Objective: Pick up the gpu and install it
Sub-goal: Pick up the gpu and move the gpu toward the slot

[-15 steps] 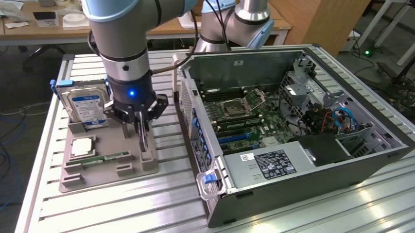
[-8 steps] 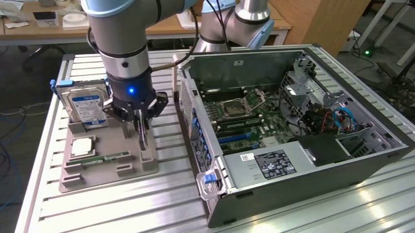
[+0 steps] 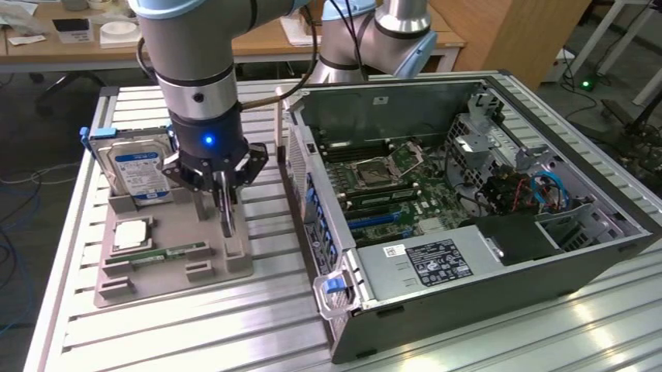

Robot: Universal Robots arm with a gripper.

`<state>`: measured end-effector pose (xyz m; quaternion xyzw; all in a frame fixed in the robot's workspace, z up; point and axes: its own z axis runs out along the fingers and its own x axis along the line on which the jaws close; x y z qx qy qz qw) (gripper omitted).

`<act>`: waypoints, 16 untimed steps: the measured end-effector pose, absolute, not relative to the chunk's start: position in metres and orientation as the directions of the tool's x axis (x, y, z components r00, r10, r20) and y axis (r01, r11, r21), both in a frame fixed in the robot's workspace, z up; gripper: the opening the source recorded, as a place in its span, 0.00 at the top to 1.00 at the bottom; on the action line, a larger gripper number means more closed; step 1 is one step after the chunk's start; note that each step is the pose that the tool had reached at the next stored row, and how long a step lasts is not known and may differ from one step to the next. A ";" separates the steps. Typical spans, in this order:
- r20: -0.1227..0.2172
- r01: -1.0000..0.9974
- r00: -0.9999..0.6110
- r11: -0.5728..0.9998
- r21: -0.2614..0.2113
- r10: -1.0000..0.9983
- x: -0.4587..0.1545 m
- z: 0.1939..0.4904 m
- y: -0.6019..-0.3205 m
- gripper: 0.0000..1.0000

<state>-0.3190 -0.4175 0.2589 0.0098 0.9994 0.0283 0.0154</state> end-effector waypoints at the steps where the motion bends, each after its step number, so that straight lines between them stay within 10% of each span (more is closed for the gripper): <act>1: -0.030 0.019 -0.999 0.998 0.057 0.021 -0.319 0.260 -0.418 0.72; 16: -0.030 0.019 -0.999 0.998 0.057 0.021 -0.319 0.269 -0.418 0.72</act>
